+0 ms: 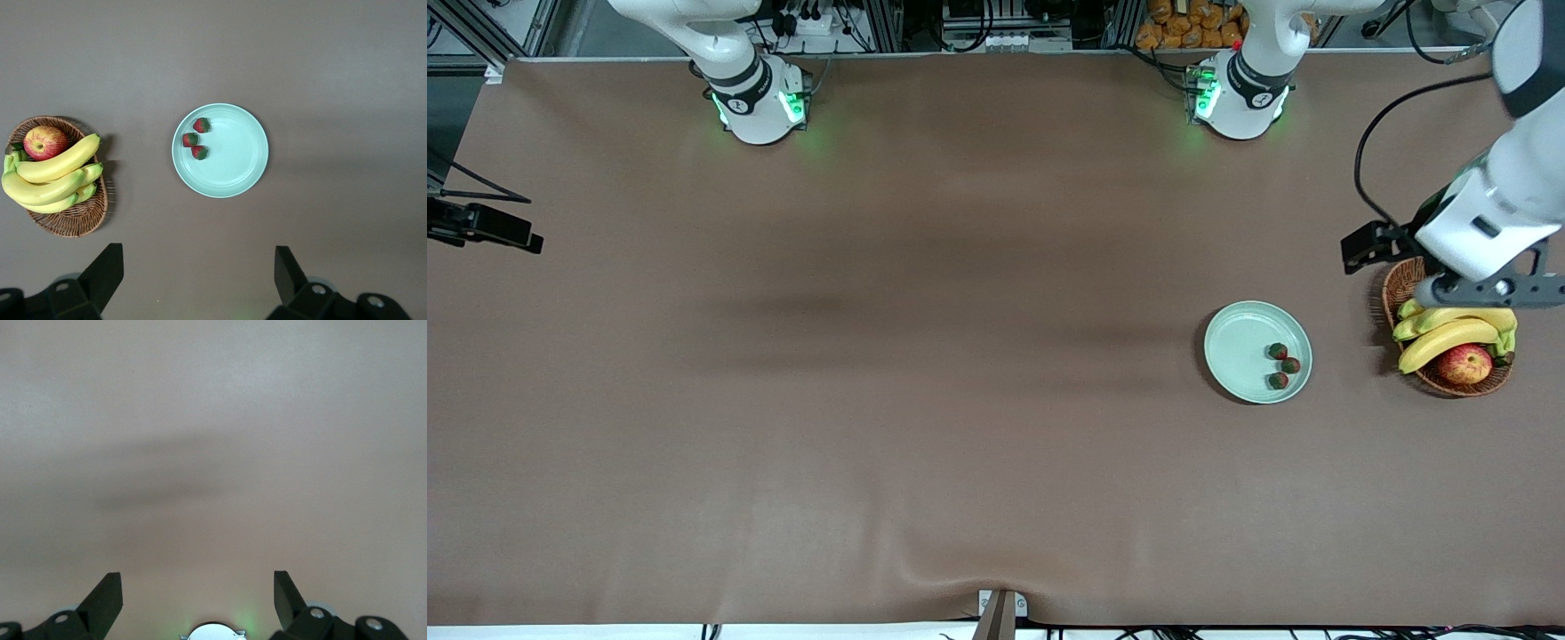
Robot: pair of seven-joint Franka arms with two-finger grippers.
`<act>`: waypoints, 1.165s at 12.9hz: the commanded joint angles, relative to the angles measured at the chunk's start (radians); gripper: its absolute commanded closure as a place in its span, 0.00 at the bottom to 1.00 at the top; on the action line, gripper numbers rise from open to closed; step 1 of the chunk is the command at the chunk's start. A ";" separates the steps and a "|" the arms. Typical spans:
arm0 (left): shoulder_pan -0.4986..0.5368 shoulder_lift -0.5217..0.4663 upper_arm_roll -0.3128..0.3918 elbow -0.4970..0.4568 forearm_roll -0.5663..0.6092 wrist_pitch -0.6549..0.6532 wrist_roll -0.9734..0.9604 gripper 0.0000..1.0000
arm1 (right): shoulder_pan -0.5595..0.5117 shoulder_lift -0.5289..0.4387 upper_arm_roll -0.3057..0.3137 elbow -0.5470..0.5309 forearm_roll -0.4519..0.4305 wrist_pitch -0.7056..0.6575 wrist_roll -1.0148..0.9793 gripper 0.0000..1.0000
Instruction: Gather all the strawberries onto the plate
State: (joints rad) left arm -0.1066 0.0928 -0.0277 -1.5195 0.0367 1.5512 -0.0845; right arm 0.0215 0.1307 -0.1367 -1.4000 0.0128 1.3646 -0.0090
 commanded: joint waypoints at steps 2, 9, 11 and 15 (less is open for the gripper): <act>0.016 -0.053 0.002 0.001 -0.034 -0.031 0.019 0.00 | 0.012 -0.005 -0.003 0.006 -0.022 -0.012 0.017 0.00; 0.068 -0.073 -0.011 -0.001 -0.061 -0.089 0.032 0.00 | 0.006 -0.003 -0.004 0.006 -0.022 -0.019 0.018 0.00; 0.099 -0.090 -0.011 -0.004 -0.078 -0.102 0.069 0.00 | 0.011 -0.005 -0.004 0.006 -0.020 -0.032 0.018 0.00; 0.097 -0.162 -0.006 -0.040 -0.080 -0.111 0.077 0.00 | 0.011 -0.008 -0.001 0.006 -0.020 -0.044 0.017 0.00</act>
State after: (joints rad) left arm -0.0149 -0.0162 -0.0283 -1.5211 -0.0244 1.4509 -0.0198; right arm 0.0227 0.1308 -0.1381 -1.4000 0.0128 1.3385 -0.0081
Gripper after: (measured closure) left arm 0.000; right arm 0.000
